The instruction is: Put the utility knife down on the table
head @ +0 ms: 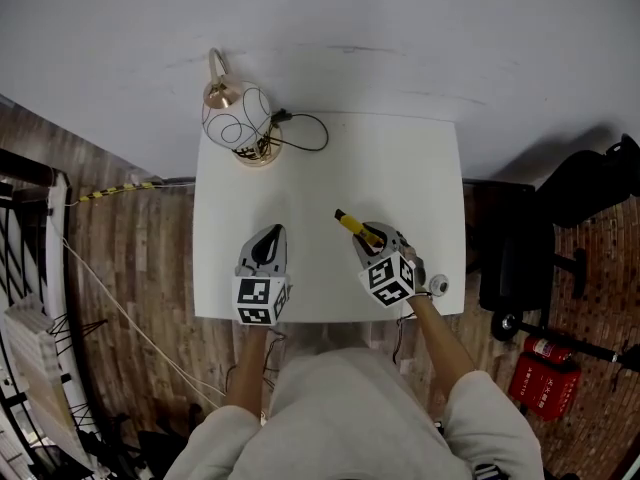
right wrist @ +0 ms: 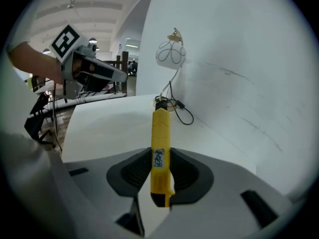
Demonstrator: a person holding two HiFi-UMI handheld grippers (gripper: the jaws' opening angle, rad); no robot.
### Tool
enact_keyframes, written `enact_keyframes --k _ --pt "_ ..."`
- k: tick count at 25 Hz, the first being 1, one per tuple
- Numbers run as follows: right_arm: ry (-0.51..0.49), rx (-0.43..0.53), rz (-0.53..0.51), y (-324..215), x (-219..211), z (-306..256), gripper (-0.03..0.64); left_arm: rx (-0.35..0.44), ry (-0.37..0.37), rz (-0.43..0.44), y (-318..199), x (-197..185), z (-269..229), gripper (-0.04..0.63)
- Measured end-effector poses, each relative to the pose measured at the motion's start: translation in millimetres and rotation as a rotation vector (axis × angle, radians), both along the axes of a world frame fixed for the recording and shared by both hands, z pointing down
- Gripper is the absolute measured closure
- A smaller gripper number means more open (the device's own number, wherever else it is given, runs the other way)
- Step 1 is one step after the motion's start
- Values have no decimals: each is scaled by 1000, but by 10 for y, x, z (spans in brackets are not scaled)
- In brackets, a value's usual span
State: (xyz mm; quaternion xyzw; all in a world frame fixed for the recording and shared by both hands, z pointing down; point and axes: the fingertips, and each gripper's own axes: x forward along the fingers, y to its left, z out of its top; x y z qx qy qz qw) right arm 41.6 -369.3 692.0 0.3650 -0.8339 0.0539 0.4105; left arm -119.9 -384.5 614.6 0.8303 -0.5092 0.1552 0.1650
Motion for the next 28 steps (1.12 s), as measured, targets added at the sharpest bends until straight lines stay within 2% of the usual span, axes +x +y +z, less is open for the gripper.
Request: enact_keyframes --k 8,12,17,22,28 --pt "222 35 -238 -88 -184 216 508 -5 5 -18 26 -115 24 589" --pt "296 31 -326 -97 -256 324 508 -3 9 -31 50 -165 10 589" --pt "349 -4 -392 -133 -324 498 508 -6 12 -49 78 -255 22 589" --pt "368 -87 -416 -166 -363 732 508 -9 10 -60 107 -321 38 589" --pt "409 -142 -444 -224 -367 938 508 -15 10 -65 124 -365 60 589"
